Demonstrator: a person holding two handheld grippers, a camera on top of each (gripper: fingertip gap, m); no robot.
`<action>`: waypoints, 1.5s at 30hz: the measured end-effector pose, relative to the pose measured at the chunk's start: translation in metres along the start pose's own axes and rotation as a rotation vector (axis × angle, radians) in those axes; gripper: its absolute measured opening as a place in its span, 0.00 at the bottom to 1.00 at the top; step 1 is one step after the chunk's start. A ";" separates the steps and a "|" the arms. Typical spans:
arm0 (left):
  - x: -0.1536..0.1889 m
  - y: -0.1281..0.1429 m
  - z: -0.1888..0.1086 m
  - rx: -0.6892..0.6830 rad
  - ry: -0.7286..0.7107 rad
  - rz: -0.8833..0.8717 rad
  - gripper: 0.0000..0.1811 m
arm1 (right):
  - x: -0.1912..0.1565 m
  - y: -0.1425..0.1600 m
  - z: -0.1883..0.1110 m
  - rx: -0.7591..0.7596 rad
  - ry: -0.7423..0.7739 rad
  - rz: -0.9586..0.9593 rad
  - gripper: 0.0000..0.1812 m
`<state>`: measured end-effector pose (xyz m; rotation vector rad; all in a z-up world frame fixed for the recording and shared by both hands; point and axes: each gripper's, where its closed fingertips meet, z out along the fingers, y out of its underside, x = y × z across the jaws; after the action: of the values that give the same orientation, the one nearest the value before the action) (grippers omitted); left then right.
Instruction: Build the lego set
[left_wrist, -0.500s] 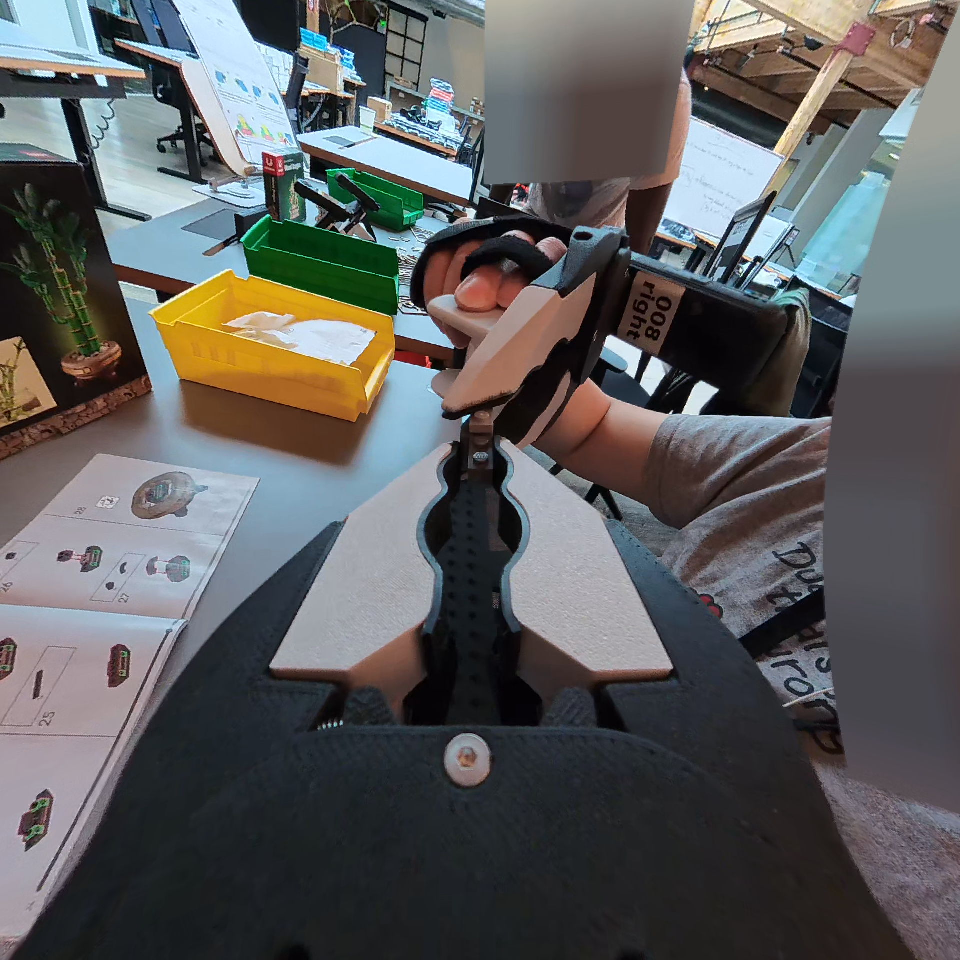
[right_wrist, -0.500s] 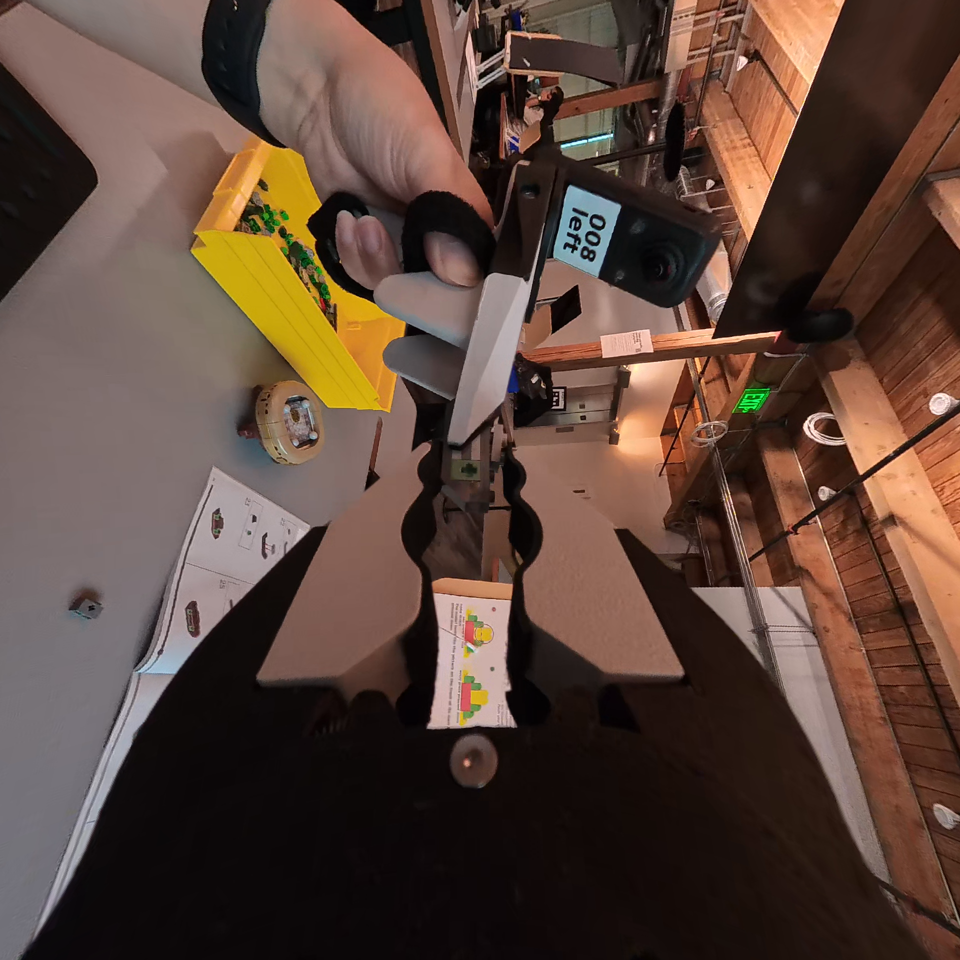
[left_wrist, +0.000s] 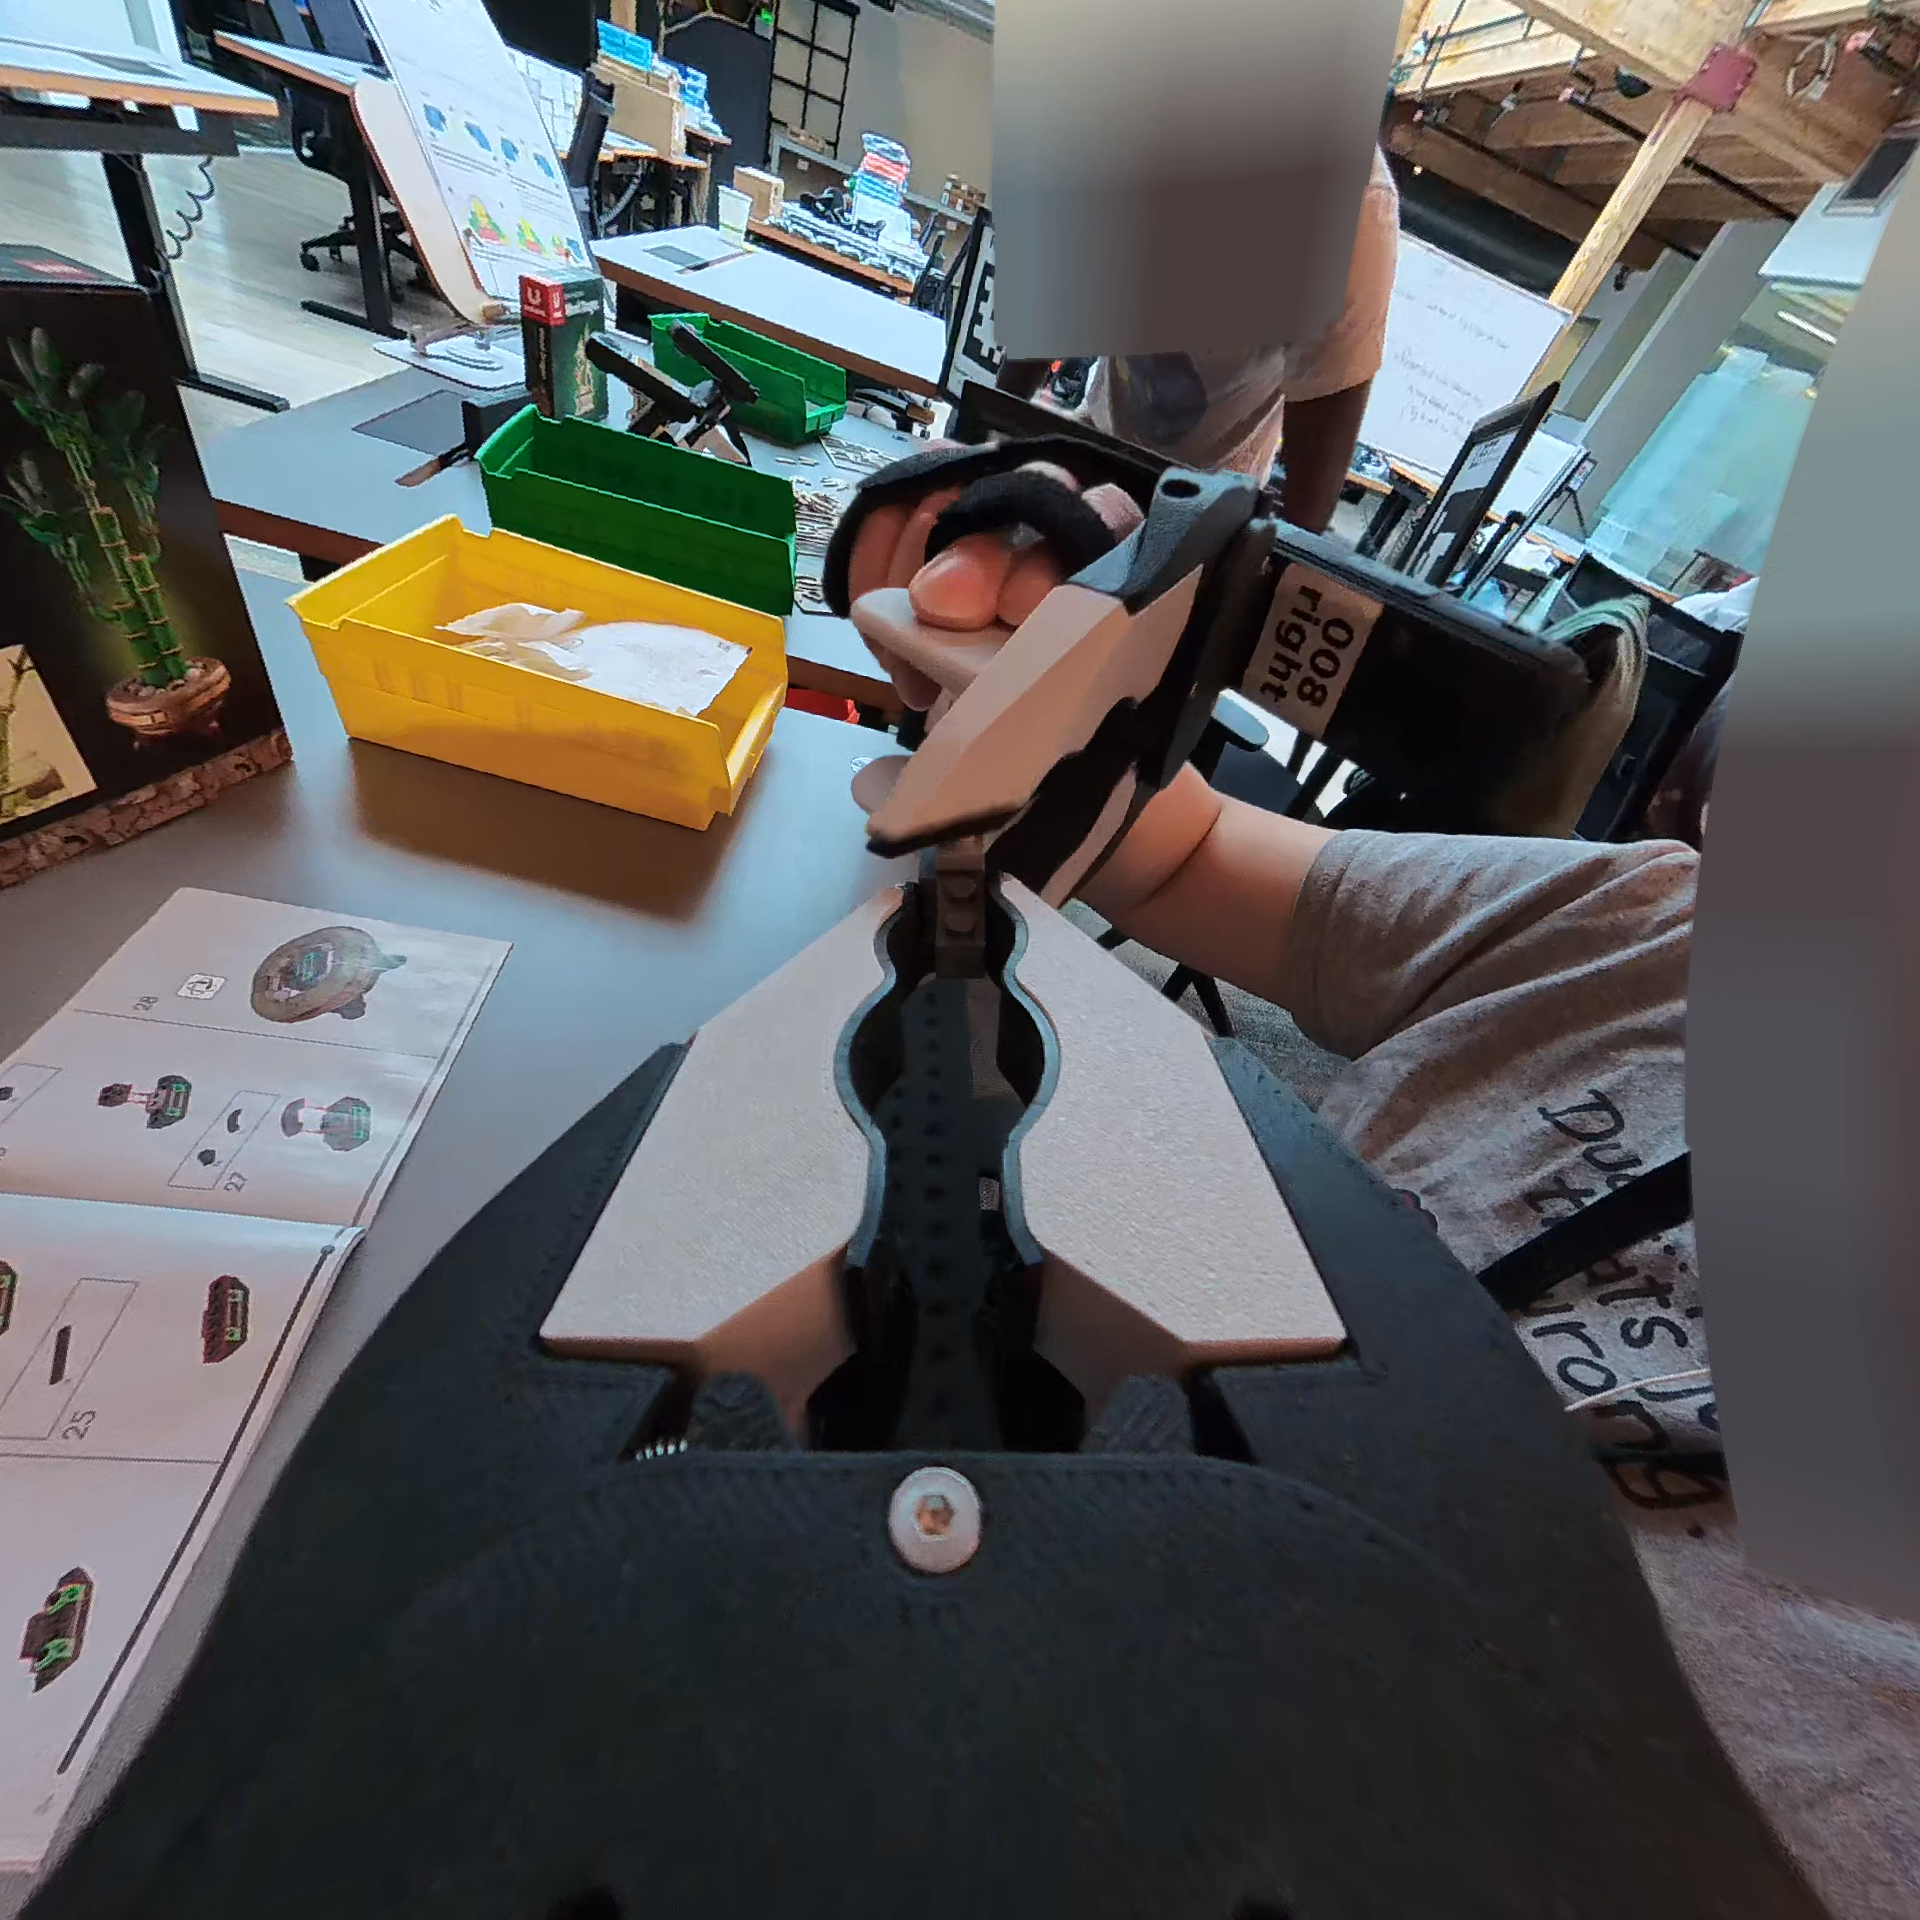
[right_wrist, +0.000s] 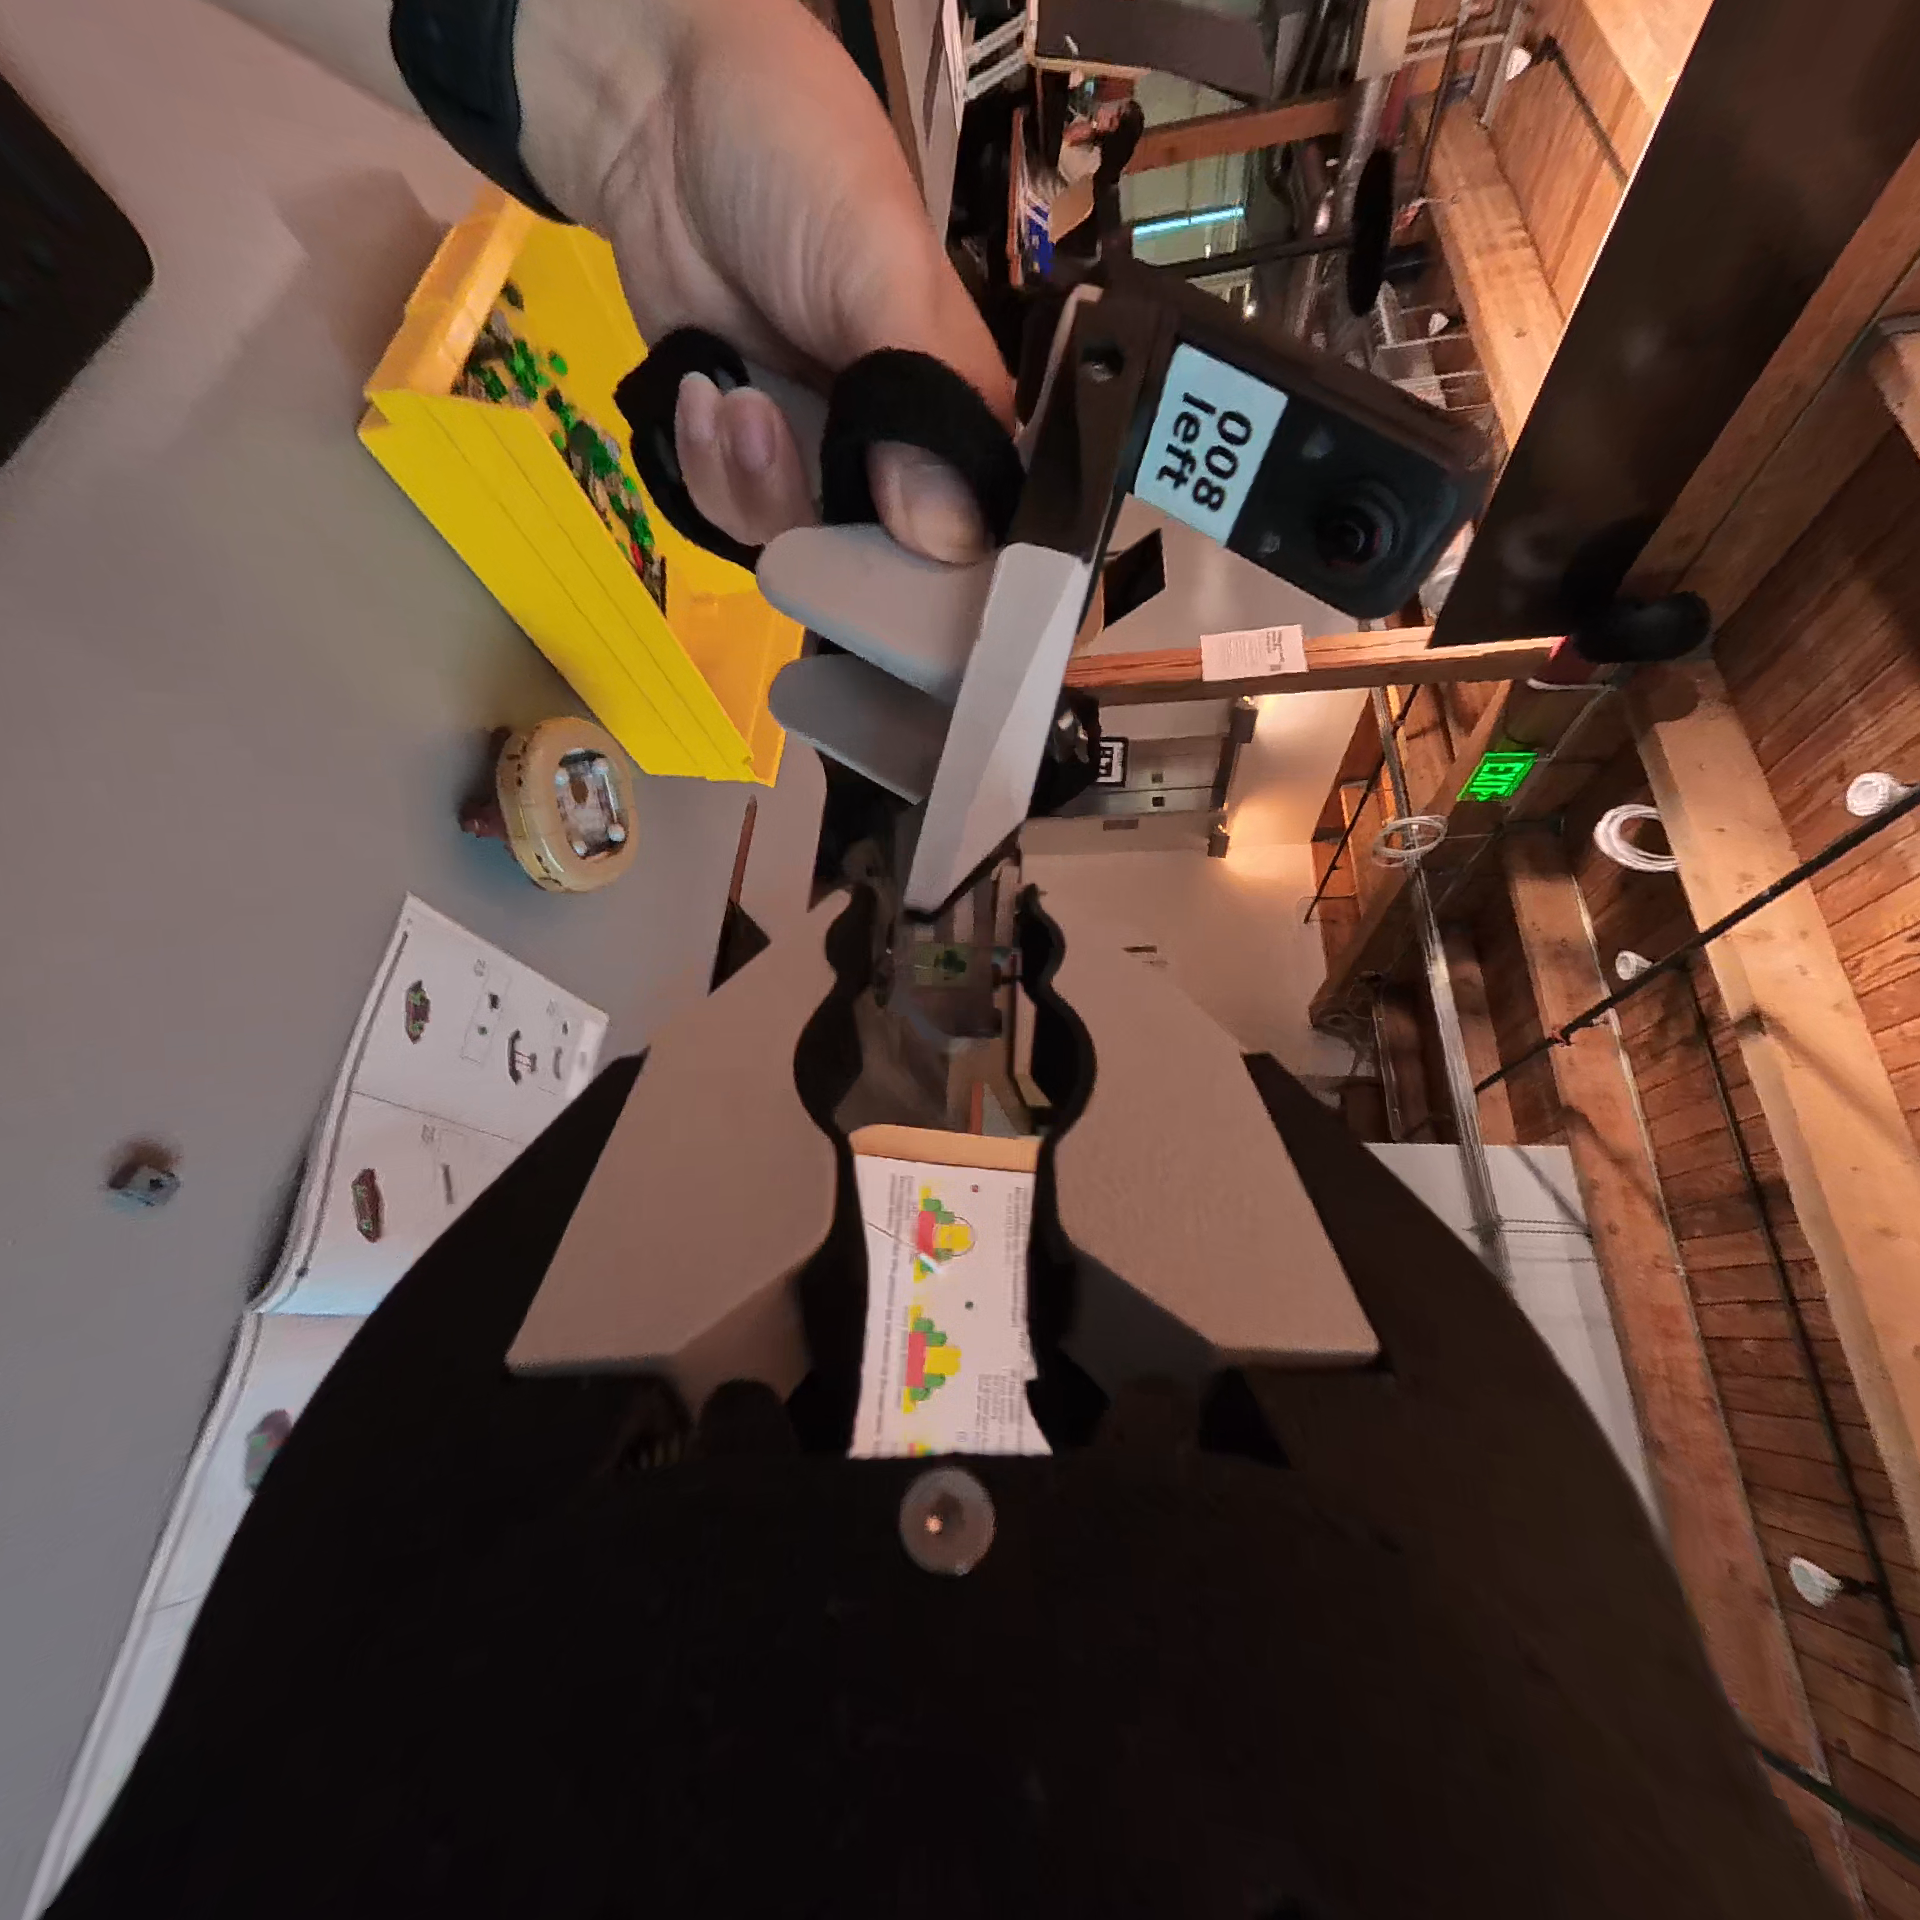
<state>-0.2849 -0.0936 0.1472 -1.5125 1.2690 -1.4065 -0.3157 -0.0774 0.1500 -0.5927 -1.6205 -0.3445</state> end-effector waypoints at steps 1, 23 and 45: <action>-0.001 0.001 0.000 -0.006 -0.003 0.000 0.05 | 0.000 0.000 0.000 -0.002 0.005 -0.017 0.13; -0.007 0.011 0.004 -0.045 -0.027 0.021 0.05 | -0.011 0.005 0.001 -0.051 -0.069 -0.018 0.12; -0.013 0.000 -0.019 0.307 -0.030 0.000 0.06 | 0.002 0.005 0.016 -0.105 0.175 -0.055 0.12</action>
<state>-0.3028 -0.0791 0.1464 -1.3184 0.9823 -1.4954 -0.3262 -0.0645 0.1494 -0.5815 -1.4587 -0.5107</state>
